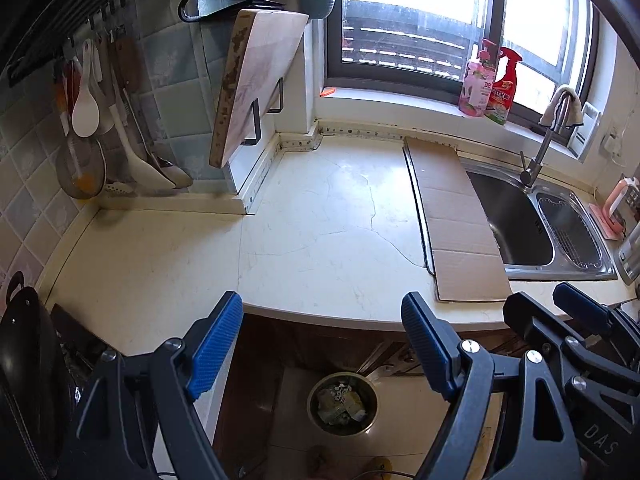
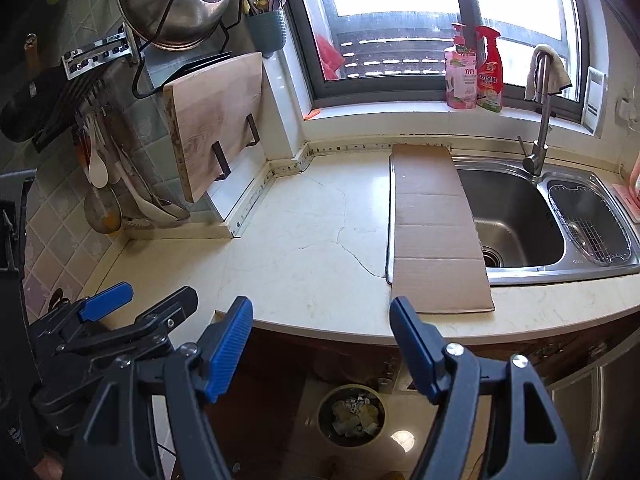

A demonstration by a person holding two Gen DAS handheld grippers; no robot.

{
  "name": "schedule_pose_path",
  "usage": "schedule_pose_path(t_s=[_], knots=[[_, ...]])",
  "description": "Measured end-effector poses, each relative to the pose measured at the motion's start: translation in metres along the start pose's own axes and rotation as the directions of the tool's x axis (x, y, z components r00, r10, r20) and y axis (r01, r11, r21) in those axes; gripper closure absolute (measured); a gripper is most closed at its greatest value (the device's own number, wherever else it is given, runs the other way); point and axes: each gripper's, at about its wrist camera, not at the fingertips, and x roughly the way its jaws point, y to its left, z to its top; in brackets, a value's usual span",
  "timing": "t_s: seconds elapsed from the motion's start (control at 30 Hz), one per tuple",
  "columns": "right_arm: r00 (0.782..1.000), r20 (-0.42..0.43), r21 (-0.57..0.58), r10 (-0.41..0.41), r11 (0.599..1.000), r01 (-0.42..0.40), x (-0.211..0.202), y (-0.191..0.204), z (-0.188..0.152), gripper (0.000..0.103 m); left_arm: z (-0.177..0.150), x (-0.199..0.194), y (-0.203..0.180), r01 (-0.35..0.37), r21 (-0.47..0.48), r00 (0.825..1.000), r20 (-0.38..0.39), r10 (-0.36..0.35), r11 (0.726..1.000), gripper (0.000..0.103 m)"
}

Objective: Collect trash

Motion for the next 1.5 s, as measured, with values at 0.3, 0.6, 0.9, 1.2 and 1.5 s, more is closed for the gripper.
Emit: schedule_pose_path(t_s=[0.3,0.6,0.9,1.2,1.5], knots=[[1.0,0.006,-0.008,-0.013,1.0,0.013,-0.0011,0.0023,0.0005,0.031,-0.0006,0.0004,0.0033,-0.01,-0.006,1.0,0.004,0.01,1.0,0.023],[1.0,0.003,-0.003,-0.015,1.0,0.015,-0.001,0.0008,0.0003,0.031,-0.0002,0.001,0.0026,-0.014,-0.005,1.0,0.002,0.014,1.0,0.023],[1.0,0.0,0.002,-0.015,1.0,0.015,-0.0004,-0.0005,-0.0001,0.031,-0.0001,0.0013,0.0023,-0.014,-0.004,1.0,0.002,0.014,1.0,0.023],[1.0,-0.001,0.006,-0.014,1.0,0.014,-0.001,-0.0024,-0.0019,0.031,-0.0008,0.0009,0.0022,-0.014,-0.002,1.0,0.001,0.014,1.0,0.023],[1.0,0.0,0.003,-0.013,1.0,0.013,-0.0017,-0.0033,-0.0018,0.031,-0.0034,-0.0004,0.0065,-0.016,0.003,1.0,0.001,0.016,1.0,0.023]])
